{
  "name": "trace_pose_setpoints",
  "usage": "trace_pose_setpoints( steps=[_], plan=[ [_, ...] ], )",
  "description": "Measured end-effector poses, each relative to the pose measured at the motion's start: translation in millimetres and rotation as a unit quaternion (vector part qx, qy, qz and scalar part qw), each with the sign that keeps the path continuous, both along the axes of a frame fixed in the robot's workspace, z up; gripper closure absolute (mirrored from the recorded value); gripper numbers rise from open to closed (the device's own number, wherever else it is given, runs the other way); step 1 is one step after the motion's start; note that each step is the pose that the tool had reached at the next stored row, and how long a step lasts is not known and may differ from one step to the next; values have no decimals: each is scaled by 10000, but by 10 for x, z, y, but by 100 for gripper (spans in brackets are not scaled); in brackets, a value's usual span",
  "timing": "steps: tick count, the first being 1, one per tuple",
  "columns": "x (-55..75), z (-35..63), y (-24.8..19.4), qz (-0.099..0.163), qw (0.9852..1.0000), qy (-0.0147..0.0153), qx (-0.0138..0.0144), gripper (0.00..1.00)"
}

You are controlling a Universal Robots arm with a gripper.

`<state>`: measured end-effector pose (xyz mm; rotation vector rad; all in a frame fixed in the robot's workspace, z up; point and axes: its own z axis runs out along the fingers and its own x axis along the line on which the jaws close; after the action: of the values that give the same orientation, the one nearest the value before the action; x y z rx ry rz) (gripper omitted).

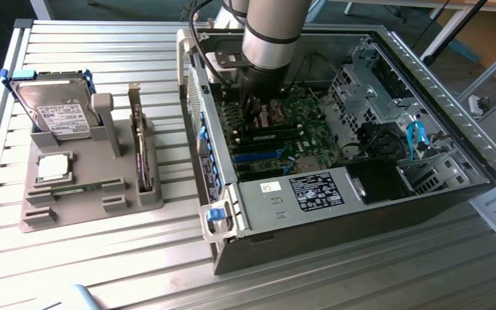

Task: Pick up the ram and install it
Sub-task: 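Press down the ram until it locks into place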

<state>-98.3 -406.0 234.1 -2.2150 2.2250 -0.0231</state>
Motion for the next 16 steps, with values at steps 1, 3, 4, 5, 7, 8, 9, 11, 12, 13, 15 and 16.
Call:
trace_pose_setpoints(
  steps=[1, 3, 4, 5, 7, 8, 9, 11, 12, 13, 15, 16],
  plan=[
    [0, 0, 0, 0, 10000, 0, 0, 89],
    [0, -6, 0, 0, 10000, 0, 0, 89],
    [0, -9, 0, 0, 10000, 0, 0, 89],
    [0, -10, 0, 0, 10000, 1, -1, 89],
    [0, -17, 0, 0, 10000, 0, 0, 89],
    [0, -19, 0, 0, 10000, 0, 0, 89],
    [0, -20, 0, 0, 10000, 0, -1, 89],
    [0, -23, 0, 0, 10000, 0, -1, 89],
    [0, -24, 0, 0, 10000, 0, -1, 89],
    [0, -25, 0, 0, 10000, 0, 0, 89],
    [0, -28, 0, 0, 10000, 1, -1, 89],
    [0, -31, 0, 0, 10000, 0, 0, 89]
  ],
)
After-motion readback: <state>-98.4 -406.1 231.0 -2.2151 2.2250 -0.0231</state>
